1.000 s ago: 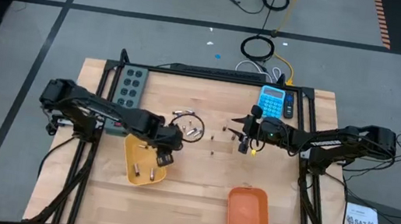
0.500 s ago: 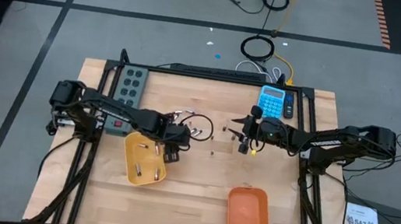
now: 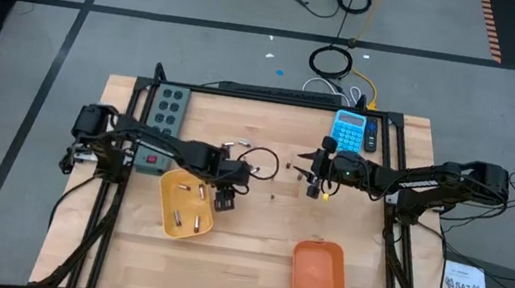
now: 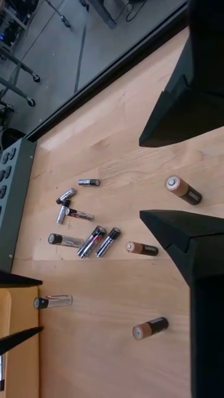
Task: Sort batteries
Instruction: Put the silver battery into the yellow bin
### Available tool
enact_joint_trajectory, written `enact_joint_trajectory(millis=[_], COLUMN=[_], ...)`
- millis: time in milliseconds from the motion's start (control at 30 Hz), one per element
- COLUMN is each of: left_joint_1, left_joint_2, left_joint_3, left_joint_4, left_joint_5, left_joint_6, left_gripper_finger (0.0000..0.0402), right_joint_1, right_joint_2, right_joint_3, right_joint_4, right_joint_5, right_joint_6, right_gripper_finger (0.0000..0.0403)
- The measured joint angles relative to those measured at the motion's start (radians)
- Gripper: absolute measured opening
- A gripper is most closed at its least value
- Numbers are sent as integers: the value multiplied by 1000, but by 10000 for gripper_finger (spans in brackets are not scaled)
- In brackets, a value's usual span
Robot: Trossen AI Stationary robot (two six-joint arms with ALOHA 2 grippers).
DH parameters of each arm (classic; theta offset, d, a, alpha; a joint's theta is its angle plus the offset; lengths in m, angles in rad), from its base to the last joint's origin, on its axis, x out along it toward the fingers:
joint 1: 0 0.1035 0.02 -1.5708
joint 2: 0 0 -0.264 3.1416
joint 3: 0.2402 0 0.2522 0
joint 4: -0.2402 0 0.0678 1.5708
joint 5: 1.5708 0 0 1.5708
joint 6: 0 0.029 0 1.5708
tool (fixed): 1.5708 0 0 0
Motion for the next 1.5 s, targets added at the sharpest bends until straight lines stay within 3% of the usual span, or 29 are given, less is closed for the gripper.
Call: enact_joint_trajectory(millis=[667,967,1200,1367,1500], left_joint_1=[0,0,-1,-2,-1], left_joint_2=[93,83,80,81,82], left_joint_3=[-2,-129,-161,-188,-193], left_joint_4=[85,259,307,342,341], left_joint_5=[-4,-4,-5,-4,-16], left_joint_6=[90,54,53,50,38], left_gripper_finger=[237,237,232,170,69], right_joint_1=[0,0,-1,-1,-1], right_joint_2=[0,0,0,0,0], right_joint_3=[0,0,0,0,0], right_joint_4=[-13,-11,-6,-5,-5], right_joint_5=[5,5,5,5,5], right_joint_6=[-4,-4,-4,-4,-4], right_gripper_finger=[166,166,166,166,166])
